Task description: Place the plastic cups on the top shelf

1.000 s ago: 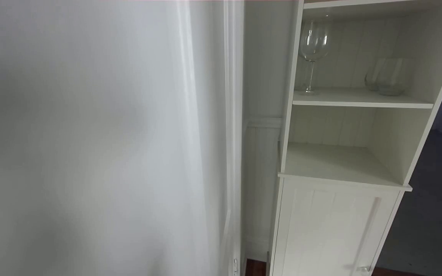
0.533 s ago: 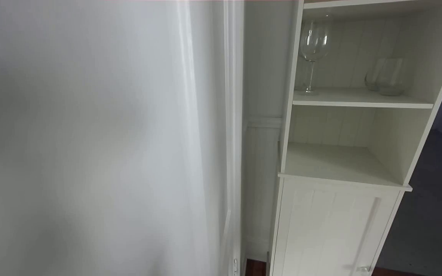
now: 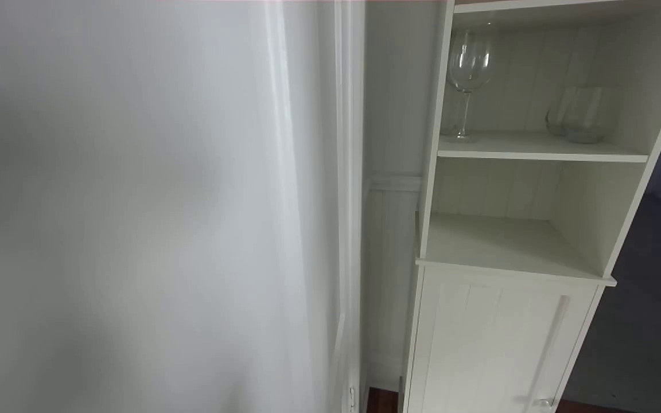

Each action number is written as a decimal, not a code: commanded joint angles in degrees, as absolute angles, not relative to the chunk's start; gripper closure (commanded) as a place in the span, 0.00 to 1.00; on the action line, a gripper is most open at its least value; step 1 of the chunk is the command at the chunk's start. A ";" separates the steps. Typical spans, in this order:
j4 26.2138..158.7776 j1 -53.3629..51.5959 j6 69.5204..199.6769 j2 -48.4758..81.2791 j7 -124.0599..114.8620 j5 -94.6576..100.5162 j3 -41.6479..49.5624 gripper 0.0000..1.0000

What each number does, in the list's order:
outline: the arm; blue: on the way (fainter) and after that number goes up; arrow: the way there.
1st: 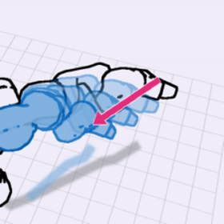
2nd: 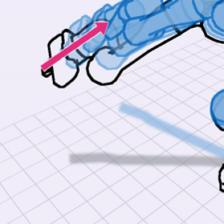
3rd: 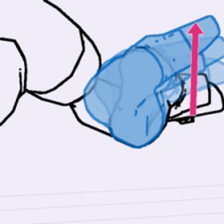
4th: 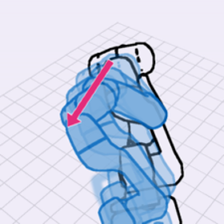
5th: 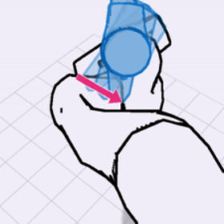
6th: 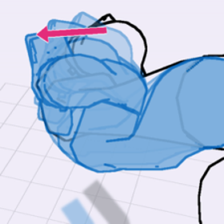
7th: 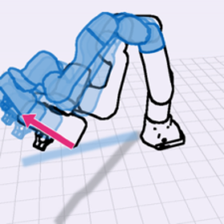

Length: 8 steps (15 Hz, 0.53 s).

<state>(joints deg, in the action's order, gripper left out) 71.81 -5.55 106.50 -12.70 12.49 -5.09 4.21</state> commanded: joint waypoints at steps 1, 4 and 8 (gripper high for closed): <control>68.98 -5.22 103.36 -12.17 11.63 -4.23 4.21 0.00; 71.02 -5.10 102.11 -14.67 13.87 -4.51 5.09 0.00; 74.21 -5.83 100.77 -18.79 18.87 -6.61 6.92 0.00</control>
<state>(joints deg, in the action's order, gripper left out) 71.20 -5.40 102.26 -14.81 14.79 -5.04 5.76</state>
